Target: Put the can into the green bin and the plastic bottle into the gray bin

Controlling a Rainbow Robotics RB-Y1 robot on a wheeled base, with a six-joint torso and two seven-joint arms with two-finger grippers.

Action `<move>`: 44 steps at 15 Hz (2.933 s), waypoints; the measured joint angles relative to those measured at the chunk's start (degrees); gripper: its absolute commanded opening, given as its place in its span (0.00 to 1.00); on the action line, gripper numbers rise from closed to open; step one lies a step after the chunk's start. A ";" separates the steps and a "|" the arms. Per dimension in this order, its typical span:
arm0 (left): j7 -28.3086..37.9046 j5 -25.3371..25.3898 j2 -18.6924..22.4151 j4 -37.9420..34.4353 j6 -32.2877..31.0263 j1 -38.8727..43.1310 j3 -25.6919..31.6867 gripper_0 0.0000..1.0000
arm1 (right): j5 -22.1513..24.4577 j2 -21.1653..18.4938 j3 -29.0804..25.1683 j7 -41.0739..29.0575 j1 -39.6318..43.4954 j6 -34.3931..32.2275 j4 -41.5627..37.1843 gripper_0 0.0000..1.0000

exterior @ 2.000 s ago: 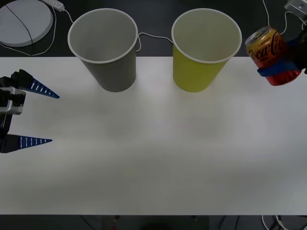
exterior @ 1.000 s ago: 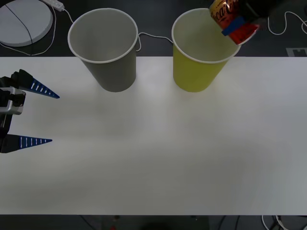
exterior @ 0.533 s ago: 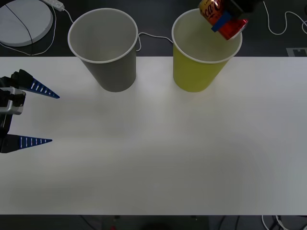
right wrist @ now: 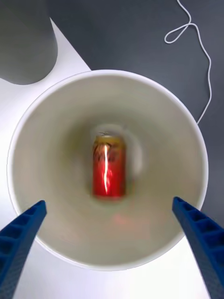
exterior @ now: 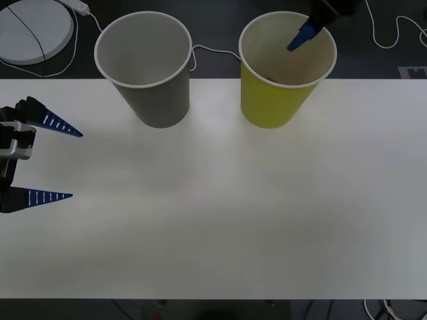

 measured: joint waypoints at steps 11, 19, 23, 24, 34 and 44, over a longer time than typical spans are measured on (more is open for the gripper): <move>0.00 0.00 0.00 0.00 0.00 0.00 0.00 1.00 | -13.13 -9.69 -17.28 6.24 19.78 0.00 -21.11 1.00; 0.00 0.00 0.00 0.00 0.00 0.00 0.00 1.00 | -25.98 -12.95 -30.06 29.01 38.54 0.01 -27.48 1.00; 0.00 0.00 0.00 0.00 0.00 0.00 0.00 1.00 | -30.12 -13.25 -34.26 38.86 45.92 0.01 -27.55 1.00; 0.00 0.00 0.00 0.00 0.00 0.00 0.00 1.00 | -30.90 -13.25 -35.18 41.03 47.76 0.01 -27.55 1.00; 0.00 0.00 0.00 0.00 0.00 0.00 0.00 1.00 | -33.72 -12.75 -42.86 59.26 62.92 0.01 -27.42 1.00; 0.00 0.00 0.00 0.00 0.00 0.00 0.00 1.00 | -37.02 -10.77 -45.19 70.16 69.83 0.01 -21.77 1.00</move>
